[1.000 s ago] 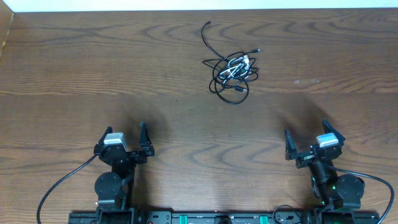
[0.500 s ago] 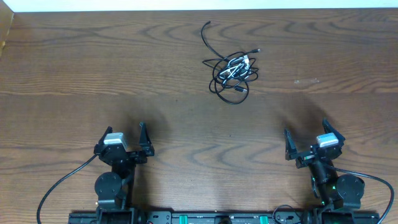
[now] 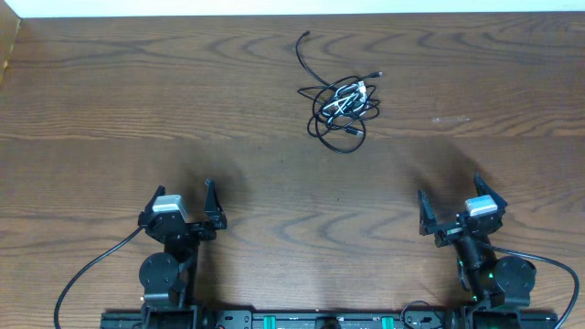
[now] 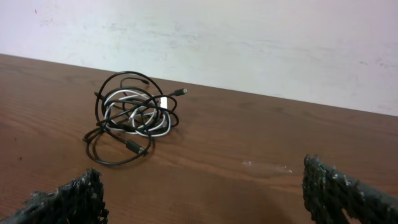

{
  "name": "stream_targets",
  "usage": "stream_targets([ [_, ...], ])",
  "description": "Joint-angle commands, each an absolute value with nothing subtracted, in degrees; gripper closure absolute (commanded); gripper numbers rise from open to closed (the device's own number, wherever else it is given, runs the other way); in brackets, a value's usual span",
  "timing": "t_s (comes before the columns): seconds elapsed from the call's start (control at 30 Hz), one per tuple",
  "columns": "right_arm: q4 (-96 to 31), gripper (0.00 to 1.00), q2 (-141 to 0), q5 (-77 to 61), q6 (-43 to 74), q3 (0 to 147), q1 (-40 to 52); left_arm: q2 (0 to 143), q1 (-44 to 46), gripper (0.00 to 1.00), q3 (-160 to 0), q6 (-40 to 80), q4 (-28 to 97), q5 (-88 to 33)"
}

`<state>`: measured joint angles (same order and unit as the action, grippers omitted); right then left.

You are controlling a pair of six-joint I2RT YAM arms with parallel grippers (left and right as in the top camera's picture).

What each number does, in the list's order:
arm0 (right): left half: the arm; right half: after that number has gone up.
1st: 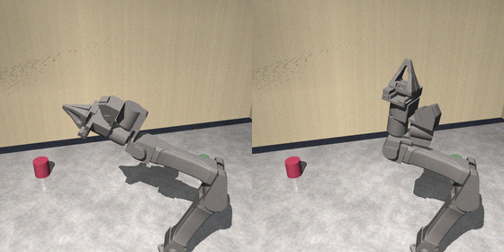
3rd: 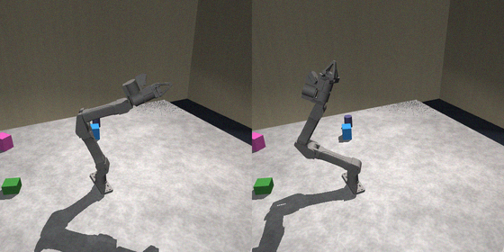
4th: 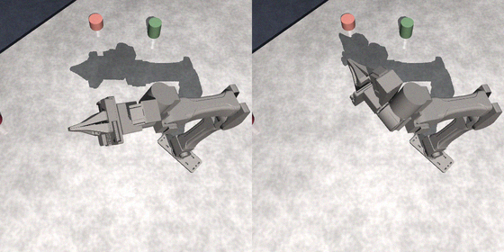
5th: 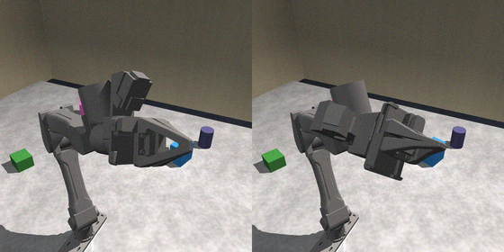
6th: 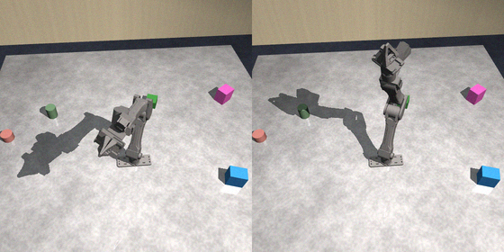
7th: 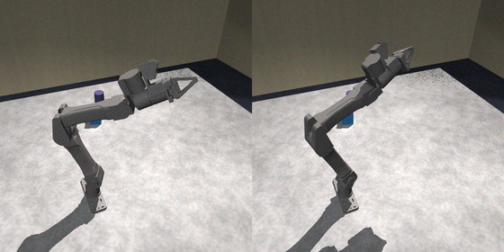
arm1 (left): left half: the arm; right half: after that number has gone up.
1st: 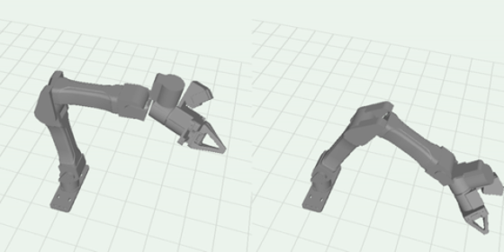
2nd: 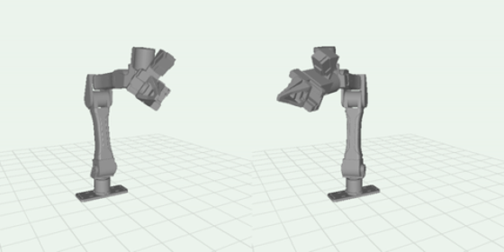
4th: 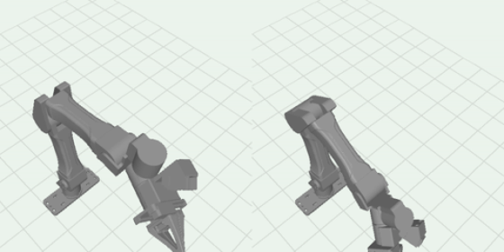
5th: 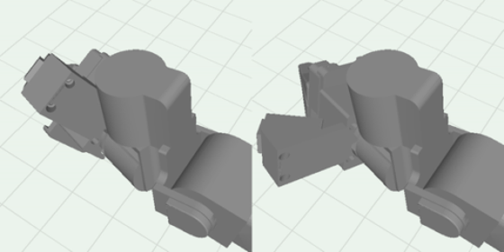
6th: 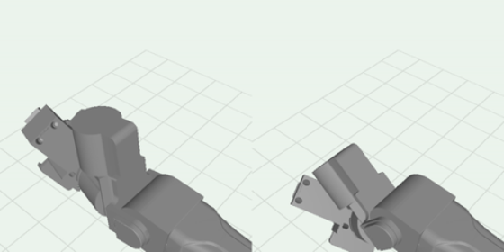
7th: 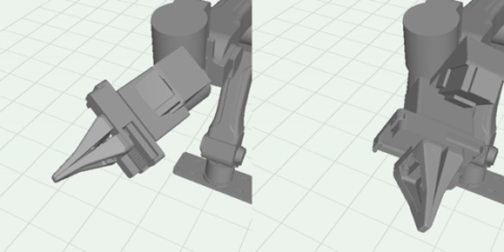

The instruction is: Untangle cables

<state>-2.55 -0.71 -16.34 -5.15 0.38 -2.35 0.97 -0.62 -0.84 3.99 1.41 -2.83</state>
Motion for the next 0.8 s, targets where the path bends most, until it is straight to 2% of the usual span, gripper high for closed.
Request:
stream_targets([
  [0.0, -2.81, 0.01, -0.27, -16.86, -4.78, 0.30, -2.59, 0.99, -0.40, 0.03, -0.25, 3.01, 4.08, -1.45],
  [0.77, -2.59, 0.01, -0.27, -20.18, -4.73, 0.32, -2.59, 0.99, -0.40, 0.03, -0.25, 3.03, 3.01, -0.86],
])
